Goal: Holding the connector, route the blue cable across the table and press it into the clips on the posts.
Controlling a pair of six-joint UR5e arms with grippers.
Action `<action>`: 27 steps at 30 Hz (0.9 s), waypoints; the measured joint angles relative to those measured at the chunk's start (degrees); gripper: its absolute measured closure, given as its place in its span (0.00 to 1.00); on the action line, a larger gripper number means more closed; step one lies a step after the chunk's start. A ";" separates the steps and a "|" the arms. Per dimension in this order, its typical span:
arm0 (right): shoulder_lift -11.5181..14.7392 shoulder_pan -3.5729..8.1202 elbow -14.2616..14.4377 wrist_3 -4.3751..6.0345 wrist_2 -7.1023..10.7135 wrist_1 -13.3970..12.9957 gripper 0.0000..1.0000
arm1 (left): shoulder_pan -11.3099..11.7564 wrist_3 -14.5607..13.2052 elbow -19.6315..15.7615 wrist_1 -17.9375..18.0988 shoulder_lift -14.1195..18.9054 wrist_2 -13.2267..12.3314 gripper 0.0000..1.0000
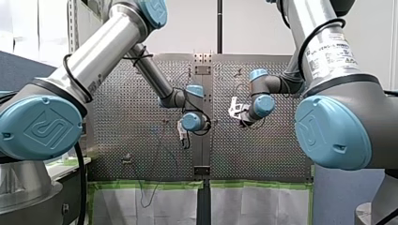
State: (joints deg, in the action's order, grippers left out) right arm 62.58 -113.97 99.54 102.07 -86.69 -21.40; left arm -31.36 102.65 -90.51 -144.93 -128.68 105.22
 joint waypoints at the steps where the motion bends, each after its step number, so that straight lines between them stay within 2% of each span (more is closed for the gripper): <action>1: -0.04 0.19 -0.18 0.05 0.22 -0.04 1.00 | 0.11 -0.07 0.42 -0.30 -0.39 0.00 0.98; 5: -0.44 1.09 -1.20 0.14 1.28 -0.06 1.00 | 0.97 -0.15 2.43 -0.29 -2.08 -0.06 0.98; 10: -1.69 1.96 -2.24 0.12 1.96 -0.12 1.00 | 2.78 -0.17 4.85 -1.00 -2.62 -1.07 0.98; 19: -5.52 3.45 -5.69 -0.12 2.51 -0.51 1.00 | 6.22 -0.34 7.04 -2.12 -2.67 -3.69 0.98; 21: -6.22 3.77 -6.66 -0.19 2.82 -0.62 1.00 | 6.51 -0.71 7.10 -2.97 -2.67 -3.82 0.95; 23: -6.64 4.07 -7.52 -0.32 3.18 -0.70 1.00 | 6.58 -1.11 7.11 -3.72 -2.67 -3.83 0.80; 24: -6.75 4.21 -7.81 -0.39 3.35 -0.74 1.00 | 6.56 -1.28 7.11 -4.05 -2.66 -3.80 0.80; 26: -6.89 4.52 -8.41 -0.63 3.77 -0.86 1.00 | 6.44 -1.82 7.11 -4.86 -2.66 -3.51 0.54; 27: -6.92 4.65 -8.62 -0.78 3.93 -0.93 1.00 | 6.37 -2.15 7.11 -5.24 -2.66 -3.29 0.54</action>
State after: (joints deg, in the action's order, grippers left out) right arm 55.66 -109.32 90.92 101.29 -82.76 -22.32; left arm -24.98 100.50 -83.40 -150.17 -131.34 101.93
